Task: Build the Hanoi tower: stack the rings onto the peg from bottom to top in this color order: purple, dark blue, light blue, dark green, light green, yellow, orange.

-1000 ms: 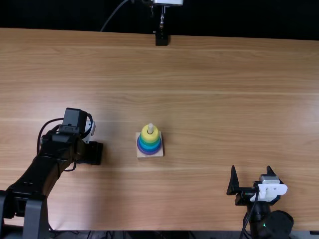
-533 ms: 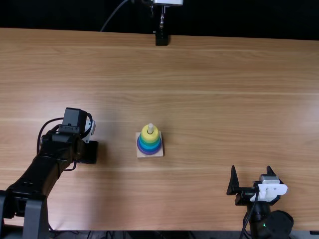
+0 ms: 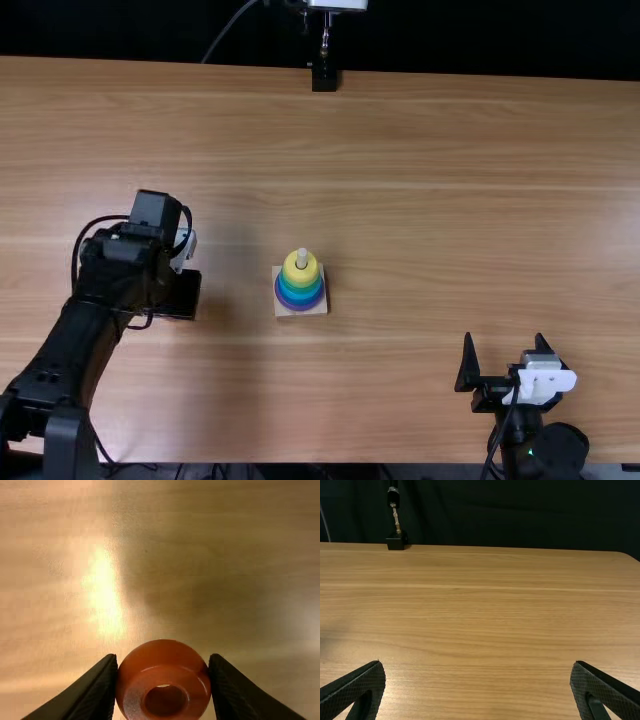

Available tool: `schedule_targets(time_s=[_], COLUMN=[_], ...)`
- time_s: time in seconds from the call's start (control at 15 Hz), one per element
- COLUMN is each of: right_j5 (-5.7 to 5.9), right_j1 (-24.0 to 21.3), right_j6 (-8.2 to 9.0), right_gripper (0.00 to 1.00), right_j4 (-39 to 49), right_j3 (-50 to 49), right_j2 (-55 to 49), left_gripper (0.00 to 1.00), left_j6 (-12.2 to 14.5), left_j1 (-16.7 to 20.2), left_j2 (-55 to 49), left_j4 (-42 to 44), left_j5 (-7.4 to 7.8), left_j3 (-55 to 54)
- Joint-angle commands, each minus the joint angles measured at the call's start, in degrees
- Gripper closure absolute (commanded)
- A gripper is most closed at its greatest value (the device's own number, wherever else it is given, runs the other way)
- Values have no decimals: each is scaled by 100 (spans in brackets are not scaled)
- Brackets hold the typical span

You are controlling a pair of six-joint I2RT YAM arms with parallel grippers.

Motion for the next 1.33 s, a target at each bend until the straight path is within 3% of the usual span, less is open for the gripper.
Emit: schedule_targets(time_s=[0.0, 0.2, 0.33, 0.67, 0.93, 1.27], right_j5=[-50, -50, -50, -50, -50, -50], right_j1=[-41, -41, -41, -41, -41, -41], right_j6=[-22, -22, -22, -22, -22, -22], right_gripper=[0, 0, 0, 0, 0, 0], right_j4=[-406, -406, -406, -406, -406, -406], right_j3=[-357, -357, -357, -357, -357, -357], right_j2=[-73, -73, -73, -73, -73, -73], left_gripper=[100, 100, 100, 100, 100, 100], left_j6=[-180, -370, -454, -464, -1023, -1171], left_j1=[-19, -19, -54, -696, -1267, -1785], left_j2=[-181, -163, -128, 338, 812, 1392], left_j4=[-415, -2039, -2651, -2683, -2683, -2693], left_j5=[47, 47, 47, 47, 36, 36], left_j3=[492, 1634, 2346, 3445, 4183, 5036])
